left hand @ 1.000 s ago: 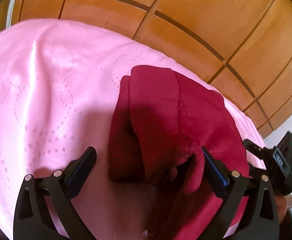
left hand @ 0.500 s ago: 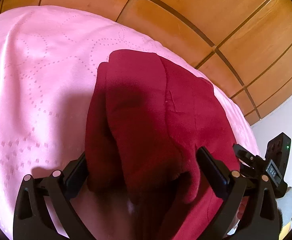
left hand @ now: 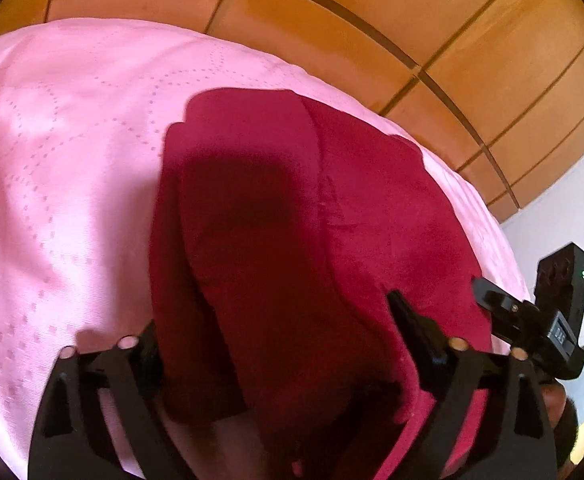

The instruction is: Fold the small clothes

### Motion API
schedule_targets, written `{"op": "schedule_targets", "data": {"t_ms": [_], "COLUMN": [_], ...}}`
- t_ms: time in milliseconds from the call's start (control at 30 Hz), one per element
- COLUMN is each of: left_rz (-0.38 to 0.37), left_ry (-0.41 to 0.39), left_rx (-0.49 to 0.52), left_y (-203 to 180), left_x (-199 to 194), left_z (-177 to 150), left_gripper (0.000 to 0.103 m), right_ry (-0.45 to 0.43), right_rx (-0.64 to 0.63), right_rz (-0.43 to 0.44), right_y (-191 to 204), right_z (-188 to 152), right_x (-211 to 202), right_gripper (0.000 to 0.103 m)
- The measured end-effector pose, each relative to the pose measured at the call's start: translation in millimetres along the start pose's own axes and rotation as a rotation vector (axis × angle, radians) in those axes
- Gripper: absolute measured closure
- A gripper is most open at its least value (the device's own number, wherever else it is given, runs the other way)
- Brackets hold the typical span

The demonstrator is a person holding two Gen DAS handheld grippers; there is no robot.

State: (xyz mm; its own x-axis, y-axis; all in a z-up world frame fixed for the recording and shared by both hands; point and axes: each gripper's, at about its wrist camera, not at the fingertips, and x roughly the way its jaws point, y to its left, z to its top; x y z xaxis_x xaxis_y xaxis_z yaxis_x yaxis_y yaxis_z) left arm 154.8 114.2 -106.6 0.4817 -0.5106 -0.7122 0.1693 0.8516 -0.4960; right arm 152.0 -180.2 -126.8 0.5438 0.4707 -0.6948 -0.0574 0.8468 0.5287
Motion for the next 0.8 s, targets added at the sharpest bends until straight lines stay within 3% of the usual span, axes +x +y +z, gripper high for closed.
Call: {"op": "schedule_targets", "data": {"t_ms": [167,300,367,567,667,800], "left_rz": [0.000,-0.027,-0.030,-0.002,0.029,0.010], "left_ry": [0.008,0.019,0.014,-0.046,-0.090,-0.130], "left_rx": [0.022,0.025,0.030,0.084,0.154,0.177], "left_y": [-7.8,-6.9,-7.2,-22.1,-41.5,-57.9], "left_x": [-0.9,0.1,0.2,-9.4,-19.9,-32.0], "left_z": [-1.2,-2.3,-3.5,-11.5,-16.1,-16.8], "left_gripper": [0.027,0.029,0.034,0.053,0.058,0.060], "right_ry": [0.011,0.015,0.014,-0.013,-0.044,-0.084], "right_rx": [-0.035,-0.052,-0.066,-0.118,-0.131,-0.180], "right_rz": [0.006,0.014,0.026,0.011,0.006,0.006], "right_y": [7.8,8.6,10.4,21.3,25.3,34.3], "right_z": [-0.1,0.2,-0.6,-4.9,-7.9,-11.3], "right_x": [8.1,11.5,12.5,6.4,-1.5,-16.2], "right_gripper": [0.004,0.005,0.016,0.028,0.034,0.038]}}
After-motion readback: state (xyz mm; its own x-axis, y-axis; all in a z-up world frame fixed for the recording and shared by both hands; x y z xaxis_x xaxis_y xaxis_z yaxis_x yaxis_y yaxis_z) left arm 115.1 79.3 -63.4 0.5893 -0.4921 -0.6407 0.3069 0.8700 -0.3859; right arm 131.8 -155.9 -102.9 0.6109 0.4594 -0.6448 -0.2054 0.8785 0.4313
